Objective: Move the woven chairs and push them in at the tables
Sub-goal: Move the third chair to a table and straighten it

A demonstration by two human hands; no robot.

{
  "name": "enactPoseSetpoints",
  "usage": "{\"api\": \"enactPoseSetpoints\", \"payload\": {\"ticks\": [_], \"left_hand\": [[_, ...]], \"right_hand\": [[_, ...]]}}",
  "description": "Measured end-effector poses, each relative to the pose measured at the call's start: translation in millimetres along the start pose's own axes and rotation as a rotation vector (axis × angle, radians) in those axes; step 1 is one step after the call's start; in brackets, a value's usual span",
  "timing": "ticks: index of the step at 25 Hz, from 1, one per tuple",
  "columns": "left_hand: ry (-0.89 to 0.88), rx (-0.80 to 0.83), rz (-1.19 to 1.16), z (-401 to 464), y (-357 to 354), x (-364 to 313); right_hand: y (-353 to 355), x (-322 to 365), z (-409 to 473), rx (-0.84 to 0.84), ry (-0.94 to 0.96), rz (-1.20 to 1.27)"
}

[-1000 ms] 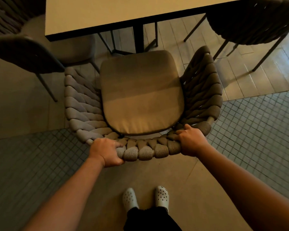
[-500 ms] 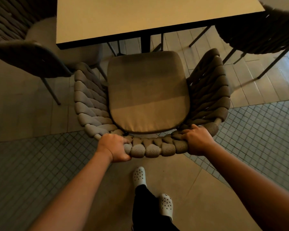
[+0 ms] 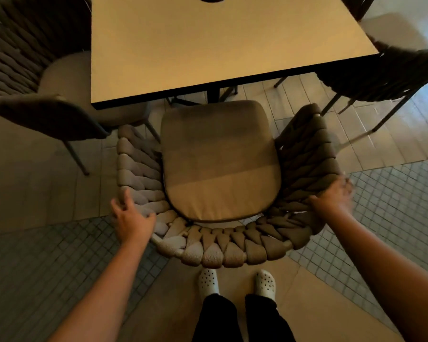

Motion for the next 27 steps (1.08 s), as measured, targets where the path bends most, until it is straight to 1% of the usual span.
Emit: {"api": "enactPoseSetpoints", "payload": {"ticks": [1,2,3,5,7,10,14,20,27], "left_hand": [[0.091,0.037,-0.113,3,-4,7],[0.171,0.066,-0.206,4,-9,13],[0.228,0.067,-0.269,6,-12,16],[0.284,0.044,-0.289,5,-14,17],[0.285,0.037,-0.259,1,-14,19],[0.262,0.041,-0.218,-22,-21,17],[0.261,-0.013,-0.209,-63,-33,21],[0.256,-0.035,-0.200,-61,-39,16],[0.247,-0.033,-0.204,-11,-40,-24]], "right_hand": [[-5,-10,8,0.063,-0.082,0.171],[-10,-16,9,0.115,-0.130,0.277],[-13,-18,10,0.136,-0.154,0.320],[-12,-25,10,0.098,-0.167,0.347],[-16,-37,5,0.103,-0.148,0.382],[-19,-75,-9,0.130,-0.164,0.398],[-16,-106,-9,0.136,-0.139,0.393],[-15,-107,7,0.115,-0.128,0.387],[-4,-65,59,0.103,-0.147,0.411]]}}
Point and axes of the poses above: each hand's wrist, its own z-axis towards the middle knuckle, its own y-axis out of the back of the hand, x = y × z, the point moved 7 cm from there along z, towards the middle knuckle, and after that the axes turned 1 degree about -y, right-handed, at the moved point
